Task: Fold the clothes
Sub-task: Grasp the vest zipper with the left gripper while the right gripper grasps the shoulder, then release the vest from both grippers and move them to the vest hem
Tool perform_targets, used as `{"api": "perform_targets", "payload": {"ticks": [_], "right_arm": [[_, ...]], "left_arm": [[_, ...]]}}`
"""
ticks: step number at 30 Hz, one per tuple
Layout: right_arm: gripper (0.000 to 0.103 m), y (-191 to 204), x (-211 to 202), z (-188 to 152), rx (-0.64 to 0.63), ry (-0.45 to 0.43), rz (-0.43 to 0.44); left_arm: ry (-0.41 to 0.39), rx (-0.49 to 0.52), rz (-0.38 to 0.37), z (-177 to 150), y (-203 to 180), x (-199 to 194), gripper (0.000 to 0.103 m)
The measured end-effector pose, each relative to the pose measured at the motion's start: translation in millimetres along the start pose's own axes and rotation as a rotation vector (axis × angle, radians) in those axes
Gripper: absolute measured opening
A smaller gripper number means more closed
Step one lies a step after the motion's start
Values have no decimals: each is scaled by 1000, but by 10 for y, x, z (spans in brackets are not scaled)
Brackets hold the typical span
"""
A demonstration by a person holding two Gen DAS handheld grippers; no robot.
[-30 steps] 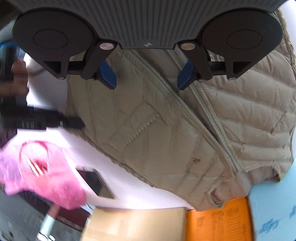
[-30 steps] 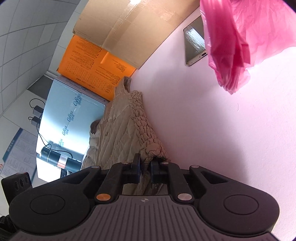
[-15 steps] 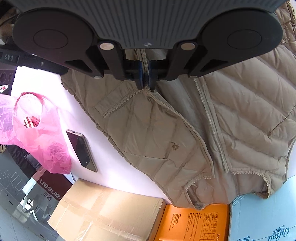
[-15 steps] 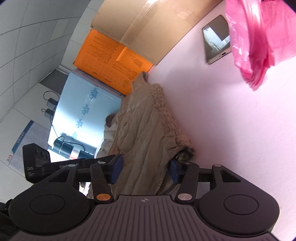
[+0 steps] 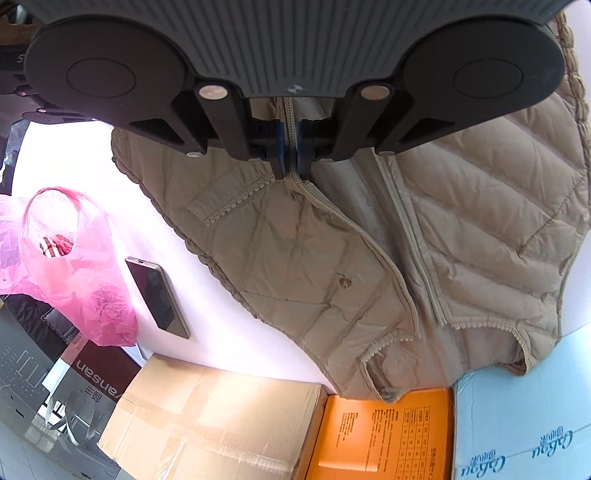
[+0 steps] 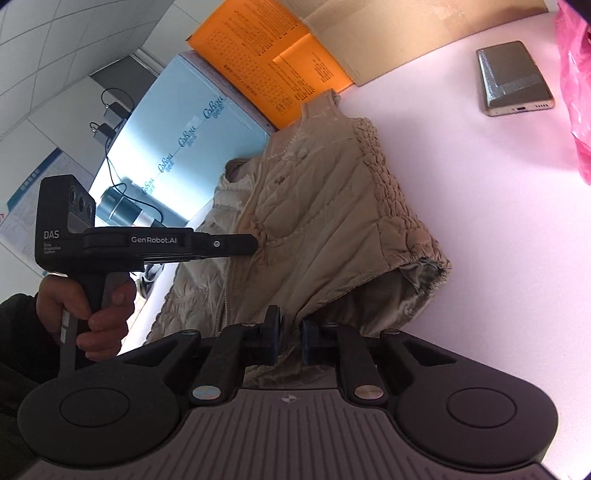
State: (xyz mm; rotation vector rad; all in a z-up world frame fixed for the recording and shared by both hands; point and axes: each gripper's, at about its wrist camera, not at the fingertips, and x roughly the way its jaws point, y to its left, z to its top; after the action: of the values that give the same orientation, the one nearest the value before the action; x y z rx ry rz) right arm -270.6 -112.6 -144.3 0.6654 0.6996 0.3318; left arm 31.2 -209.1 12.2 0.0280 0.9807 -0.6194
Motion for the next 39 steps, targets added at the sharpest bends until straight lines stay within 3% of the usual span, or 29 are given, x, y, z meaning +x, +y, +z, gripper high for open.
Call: {"api": "perform_targets", "payload": {"ticks": [5, 10, 13, 28, 37, 39], "right_arm": [[11, 46, -15, 73, 8, 14, 42], [11, -90, 108, -25, 15, 101, -17], [10, -167, 116, -64, 46, 99, -10], [11, -15, -27, 27, 35, 91, 51], [11, 57, -14, -32, 44, 172, 118], [11, 88, -7, -52, 47, 178, 138]], "left_arm": [[18, 94, 84, -59, -88, 1, 6], [39, 166, 140, -136, -166, 72, 6], [41, 186, 155, -165, -183, 83, 6], [28, 169, 134, -150, -182, -143, 7], [26, 164, 142, -257, -128, -372, 7], [68, 197, 151, -287, -117, -313, 10]]}}
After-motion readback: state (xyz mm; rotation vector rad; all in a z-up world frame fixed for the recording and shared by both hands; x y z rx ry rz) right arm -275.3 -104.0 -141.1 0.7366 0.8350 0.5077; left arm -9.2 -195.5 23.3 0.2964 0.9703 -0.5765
